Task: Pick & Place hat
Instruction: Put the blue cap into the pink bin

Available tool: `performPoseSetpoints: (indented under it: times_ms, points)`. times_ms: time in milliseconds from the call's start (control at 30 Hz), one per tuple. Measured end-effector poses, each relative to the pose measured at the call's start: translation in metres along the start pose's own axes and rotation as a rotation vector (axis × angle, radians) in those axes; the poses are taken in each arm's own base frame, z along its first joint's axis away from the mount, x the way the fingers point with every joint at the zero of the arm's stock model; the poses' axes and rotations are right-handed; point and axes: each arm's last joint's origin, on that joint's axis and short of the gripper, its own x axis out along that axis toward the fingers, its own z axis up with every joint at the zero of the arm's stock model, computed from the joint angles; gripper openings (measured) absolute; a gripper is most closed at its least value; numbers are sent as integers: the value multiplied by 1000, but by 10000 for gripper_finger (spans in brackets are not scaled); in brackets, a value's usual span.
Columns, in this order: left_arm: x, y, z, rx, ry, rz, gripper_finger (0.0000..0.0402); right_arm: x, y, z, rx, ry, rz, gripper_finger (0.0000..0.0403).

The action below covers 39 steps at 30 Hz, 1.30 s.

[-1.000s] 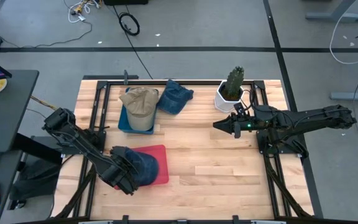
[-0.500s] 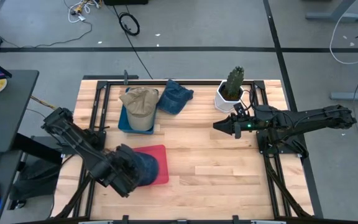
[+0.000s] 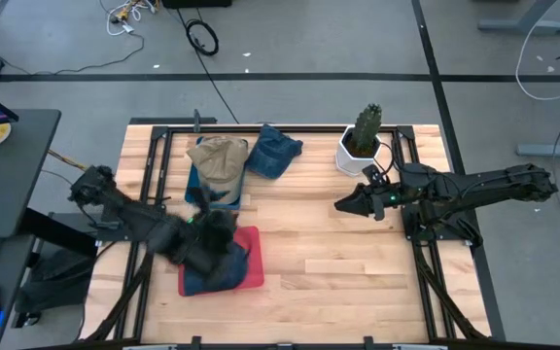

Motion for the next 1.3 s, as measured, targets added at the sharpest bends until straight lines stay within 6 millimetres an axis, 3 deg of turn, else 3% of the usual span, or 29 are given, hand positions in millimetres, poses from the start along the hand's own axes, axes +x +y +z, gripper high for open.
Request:
performPoseSetpoints:
  times_ms: [167, 367, 467, 667, 867, 1133, 1300]
  points:
    - [38, 14, 15, 30, 96, -101, 297, 0, 2, -3, 28, 27, 18, 142]
    - [77, 31, 41, 106, 4, -334, 276, 1, 6, -8, 38, 12, 10, 126]
    - [100, 46, 44, 163, -15, -391, 262, 1, 8, -11, 36, 15, 14, 120]
    - [151, 67, 21, 301, 58, -497, 253, 1, 13, -14, 31, 10, 46, 118]
    - [192, 58, -13, 500, 90, -529, 267, 1, 13, -13, 27, -29, 18, 118]
    - [219, 48, -22, 485, -37, -436, 298, 1, 12, -12, 33, -86, -18, 118]
    - [232, 42, -39, 476, -3, -433, 300, 1, 11, -11, 56, -101, -28, 118]
